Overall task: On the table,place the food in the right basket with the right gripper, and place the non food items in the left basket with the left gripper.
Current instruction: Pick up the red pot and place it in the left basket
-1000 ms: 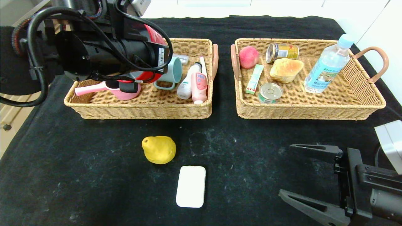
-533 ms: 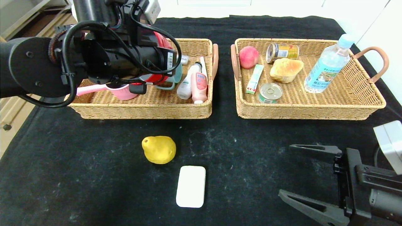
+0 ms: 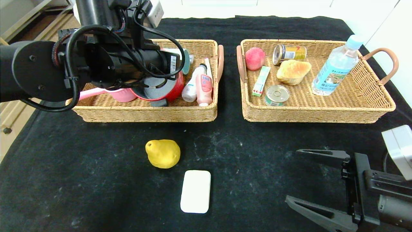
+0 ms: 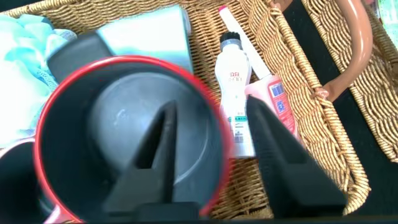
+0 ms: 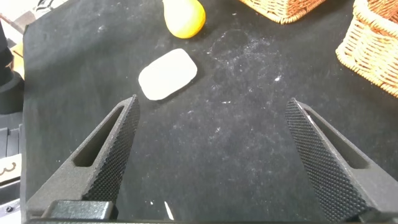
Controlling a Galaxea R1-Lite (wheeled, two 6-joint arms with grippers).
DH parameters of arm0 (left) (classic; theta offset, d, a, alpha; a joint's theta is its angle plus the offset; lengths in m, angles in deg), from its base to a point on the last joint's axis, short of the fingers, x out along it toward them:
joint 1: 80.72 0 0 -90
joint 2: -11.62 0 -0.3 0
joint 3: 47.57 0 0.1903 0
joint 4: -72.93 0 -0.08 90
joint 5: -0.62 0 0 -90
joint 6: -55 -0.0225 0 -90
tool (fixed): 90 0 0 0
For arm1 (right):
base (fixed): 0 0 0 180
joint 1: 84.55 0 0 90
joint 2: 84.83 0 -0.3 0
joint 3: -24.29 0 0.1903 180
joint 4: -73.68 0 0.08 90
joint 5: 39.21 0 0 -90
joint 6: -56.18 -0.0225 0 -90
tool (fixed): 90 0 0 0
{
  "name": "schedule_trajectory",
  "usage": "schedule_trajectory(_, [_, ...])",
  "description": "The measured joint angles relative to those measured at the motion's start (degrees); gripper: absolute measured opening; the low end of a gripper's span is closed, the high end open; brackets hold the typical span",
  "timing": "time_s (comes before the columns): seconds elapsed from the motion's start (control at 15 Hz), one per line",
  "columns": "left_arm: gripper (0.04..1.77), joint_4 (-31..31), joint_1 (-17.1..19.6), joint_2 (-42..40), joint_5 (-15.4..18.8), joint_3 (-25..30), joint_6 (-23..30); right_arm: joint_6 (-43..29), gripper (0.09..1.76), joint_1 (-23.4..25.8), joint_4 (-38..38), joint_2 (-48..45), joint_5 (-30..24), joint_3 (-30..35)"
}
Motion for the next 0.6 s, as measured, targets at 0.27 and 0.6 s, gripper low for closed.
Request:
schedule_trajectory(0.27, [1.19,0.1,-0.1,-0.3,-0.1,0.2,0.1,0.0,1.71,0.0,0.0,0.1,0.0,0.0])
schedule_trajectory(0.6, [1.43,0.6,0.0,-1.0,-0.3,1.0,0.1,0.0,1.71,0.0,0.0,0.4,0.0,0.0])
